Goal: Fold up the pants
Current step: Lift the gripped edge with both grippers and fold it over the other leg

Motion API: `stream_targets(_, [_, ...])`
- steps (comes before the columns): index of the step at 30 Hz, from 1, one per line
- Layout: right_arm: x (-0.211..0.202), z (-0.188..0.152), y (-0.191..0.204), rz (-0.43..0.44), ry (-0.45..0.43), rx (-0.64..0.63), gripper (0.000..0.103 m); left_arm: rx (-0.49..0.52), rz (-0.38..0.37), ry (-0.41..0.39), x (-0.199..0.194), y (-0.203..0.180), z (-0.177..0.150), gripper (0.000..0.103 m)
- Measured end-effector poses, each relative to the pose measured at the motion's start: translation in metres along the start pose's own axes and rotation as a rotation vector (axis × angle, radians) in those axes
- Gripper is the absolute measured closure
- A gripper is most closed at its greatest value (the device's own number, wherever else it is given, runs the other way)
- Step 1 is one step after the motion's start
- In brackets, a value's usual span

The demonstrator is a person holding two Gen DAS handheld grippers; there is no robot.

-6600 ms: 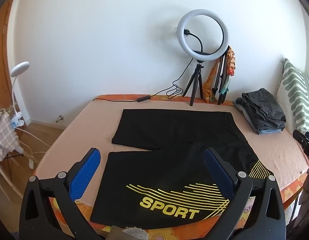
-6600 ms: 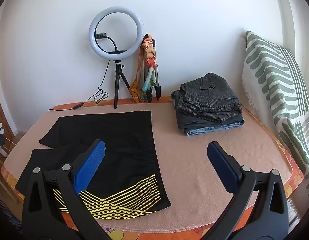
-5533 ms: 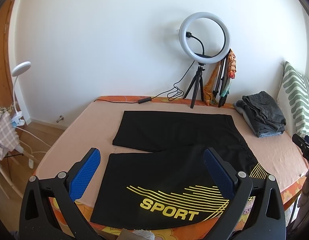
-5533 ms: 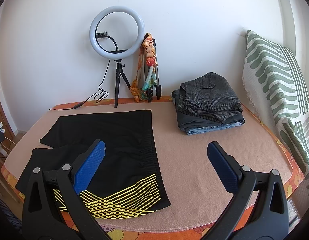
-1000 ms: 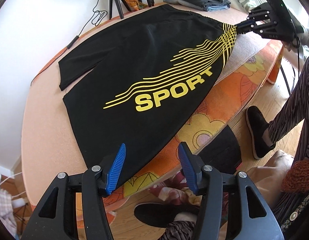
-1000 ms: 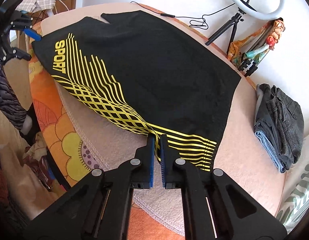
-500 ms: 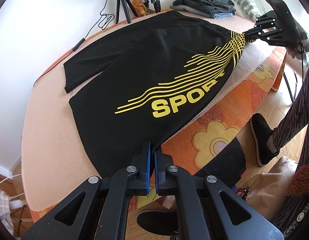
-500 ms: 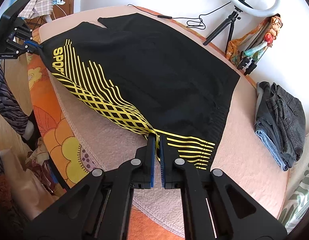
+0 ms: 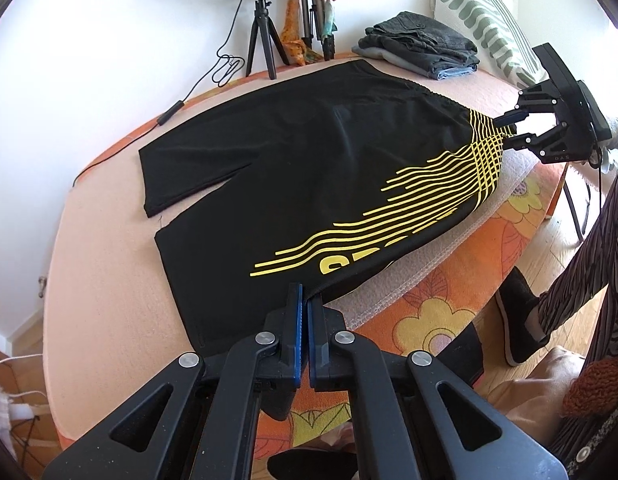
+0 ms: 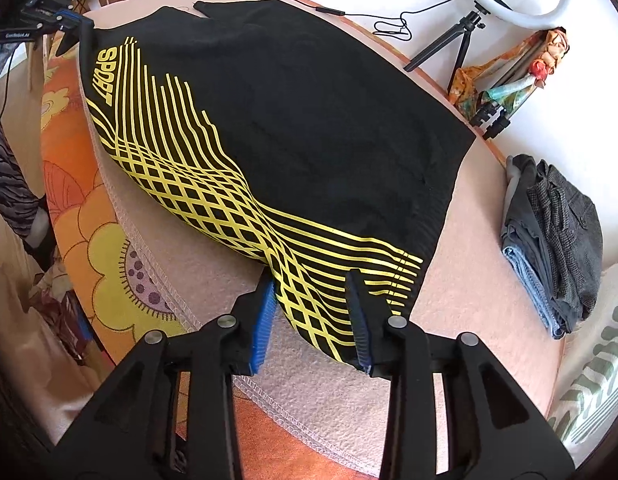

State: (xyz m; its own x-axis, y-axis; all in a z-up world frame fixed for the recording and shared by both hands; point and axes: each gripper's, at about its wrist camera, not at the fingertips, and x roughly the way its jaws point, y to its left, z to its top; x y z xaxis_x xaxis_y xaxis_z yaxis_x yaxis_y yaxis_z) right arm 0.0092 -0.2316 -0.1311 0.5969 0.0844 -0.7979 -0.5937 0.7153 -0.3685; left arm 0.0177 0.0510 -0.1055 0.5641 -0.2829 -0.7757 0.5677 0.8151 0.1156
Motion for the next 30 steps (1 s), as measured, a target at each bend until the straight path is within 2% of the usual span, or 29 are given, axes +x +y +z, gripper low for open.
stream_targets(2, [-0.006,0.002,0.002,-0.007,-0.017,-0.014,0.097,-0.005,0.006,-0.013,-0.003,0.003,0.003,0.102])
stream_targets(13, [-0.03,0.04,-0.02,-0.124,-0.13,0.028,0.099,-0.015,0.067,-0.099,-0.017,0.035,0.037,0.103])
stream_targets(20, [-0.03,0.072,-0.046,-0.173,-0.145,0.035,0.101,-0.006,0.091,-0.14,-0.011,0.059,0.068,0.103])
stream_targets(30, [-0.012,0.119,-0.081,-0.21,-0.133,0.025,0.101,-0.022,0.096,-0.15,0.017,0.104,0.108,0.103])
